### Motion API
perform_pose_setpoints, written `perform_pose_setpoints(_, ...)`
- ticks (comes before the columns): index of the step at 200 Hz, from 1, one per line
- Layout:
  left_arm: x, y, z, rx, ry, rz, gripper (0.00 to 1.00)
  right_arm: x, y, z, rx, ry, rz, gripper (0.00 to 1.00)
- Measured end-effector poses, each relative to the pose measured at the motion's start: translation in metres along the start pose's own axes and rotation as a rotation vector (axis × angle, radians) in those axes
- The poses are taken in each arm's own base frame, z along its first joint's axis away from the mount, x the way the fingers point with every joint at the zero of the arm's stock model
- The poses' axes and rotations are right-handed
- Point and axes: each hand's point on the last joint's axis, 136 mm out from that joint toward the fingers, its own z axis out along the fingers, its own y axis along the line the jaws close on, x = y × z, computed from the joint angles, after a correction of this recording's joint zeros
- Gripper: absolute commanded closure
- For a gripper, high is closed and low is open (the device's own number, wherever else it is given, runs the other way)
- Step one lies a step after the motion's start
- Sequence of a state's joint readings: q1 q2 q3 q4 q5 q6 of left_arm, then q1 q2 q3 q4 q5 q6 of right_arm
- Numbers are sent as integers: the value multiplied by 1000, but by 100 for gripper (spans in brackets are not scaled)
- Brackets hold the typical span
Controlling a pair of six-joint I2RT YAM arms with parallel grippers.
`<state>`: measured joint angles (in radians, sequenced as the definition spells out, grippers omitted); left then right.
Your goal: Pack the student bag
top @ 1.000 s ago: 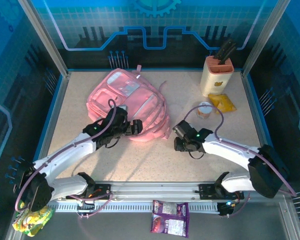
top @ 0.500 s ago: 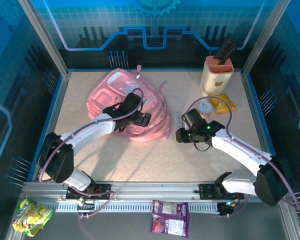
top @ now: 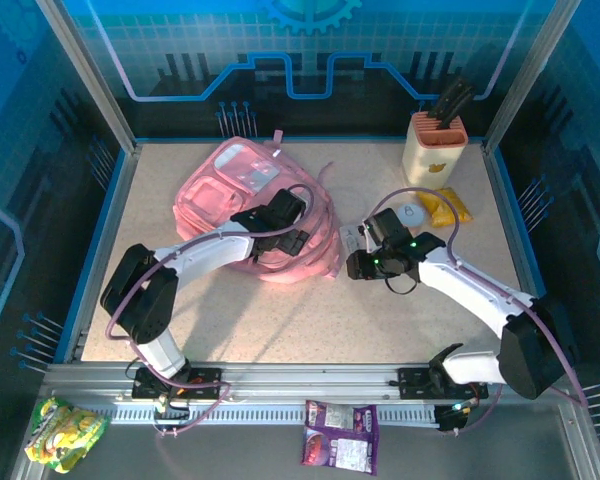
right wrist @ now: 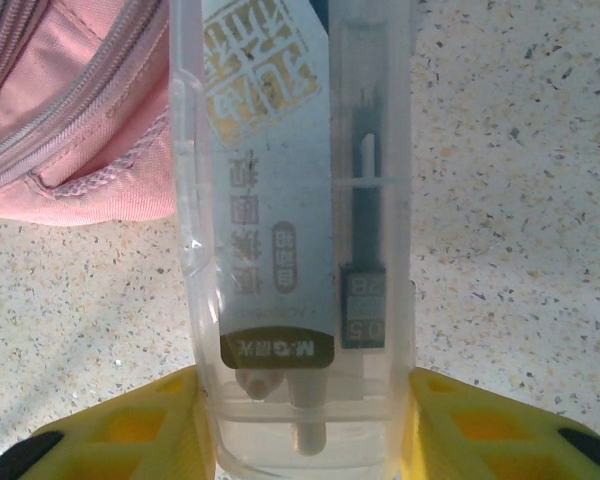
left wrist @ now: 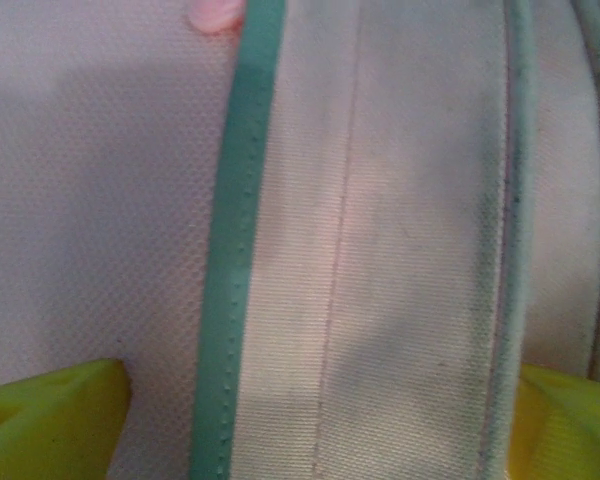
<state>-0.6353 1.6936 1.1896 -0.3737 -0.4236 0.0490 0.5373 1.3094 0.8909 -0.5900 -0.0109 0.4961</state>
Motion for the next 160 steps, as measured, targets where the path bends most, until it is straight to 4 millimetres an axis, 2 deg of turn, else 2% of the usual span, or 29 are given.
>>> perform_pose_setpoints(40,-11,5,-12,-5,-49,-5,40,-4,8,1,-37,7,-24,55)
perform_pose_setpoints(74,-17,18,-19,-45,-75,-15,63,-10,20,7,-82,22,-41,55)
perform_pose_setpoints(117,-24,27,-25,-55,-98,-45,100,-24,46,9,-143,23,-81,54)
perform_pose_setpoints(160,-38,32,-35,-27,-113,-184,100,-54,71,16,-185,10,-94,52)
